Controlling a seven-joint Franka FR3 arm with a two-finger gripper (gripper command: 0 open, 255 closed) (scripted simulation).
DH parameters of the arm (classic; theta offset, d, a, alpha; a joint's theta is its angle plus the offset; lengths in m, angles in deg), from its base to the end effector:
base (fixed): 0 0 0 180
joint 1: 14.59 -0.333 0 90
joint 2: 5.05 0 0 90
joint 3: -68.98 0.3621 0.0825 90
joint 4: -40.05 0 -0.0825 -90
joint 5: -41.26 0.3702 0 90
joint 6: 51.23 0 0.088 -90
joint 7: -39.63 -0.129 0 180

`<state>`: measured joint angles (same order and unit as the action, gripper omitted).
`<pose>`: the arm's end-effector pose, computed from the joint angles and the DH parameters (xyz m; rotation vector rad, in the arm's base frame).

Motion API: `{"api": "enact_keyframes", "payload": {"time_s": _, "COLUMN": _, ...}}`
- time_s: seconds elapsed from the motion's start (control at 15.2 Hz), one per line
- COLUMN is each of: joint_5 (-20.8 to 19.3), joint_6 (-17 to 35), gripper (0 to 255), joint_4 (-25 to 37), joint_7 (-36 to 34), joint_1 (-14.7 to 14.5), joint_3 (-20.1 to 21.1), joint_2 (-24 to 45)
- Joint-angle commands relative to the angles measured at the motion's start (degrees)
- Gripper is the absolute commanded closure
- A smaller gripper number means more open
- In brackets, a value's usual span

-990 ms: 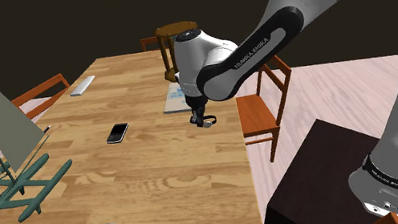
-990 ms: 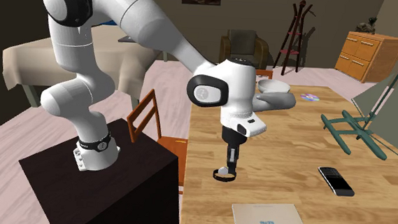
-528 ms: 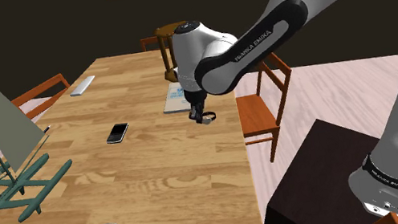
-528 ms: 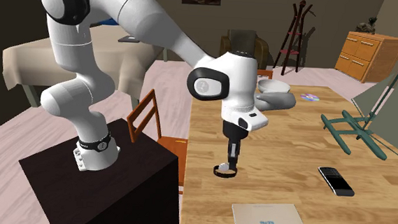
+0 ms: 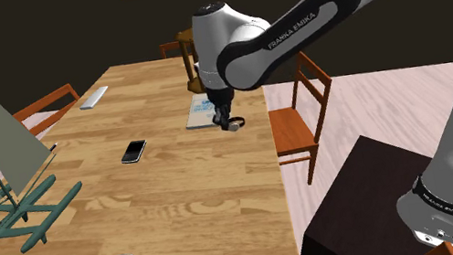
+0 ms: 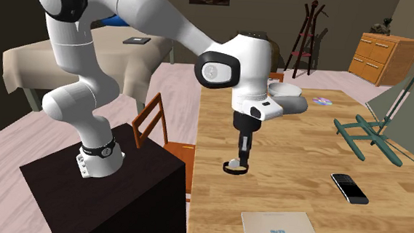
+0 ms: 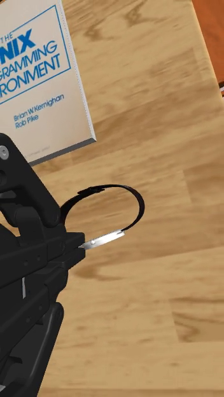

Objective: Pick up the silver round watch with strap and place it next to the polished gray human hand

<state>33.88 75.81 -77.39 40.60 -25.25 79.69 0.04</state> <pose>0.5327 0.1993 0.4363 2.9830 0.7016 0.1461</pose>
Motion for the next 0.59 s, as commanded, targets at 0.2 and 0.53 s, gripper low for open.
{"api": "enact_keyframes", "payload": {"time_s": 0.2, "joint_5": 0.63, "joint_6": -3.72, "gripper": 255, "joint_4": 2.28, "joint_7": 0.51, "joint_1": -0.06, "joint_3": 0.14, "joint_2": -1.46}}
{"api": "enact_keyframes", "payload": {"time_s": 0.53, "joint_5": 1.14, "joint_6": -7.35, "gripper": 255, "joint_4": 4.75, "joint_7": 1.07, "joint_1": -0.04, "joint_3": 0.17, "joint_2": -2.67}}
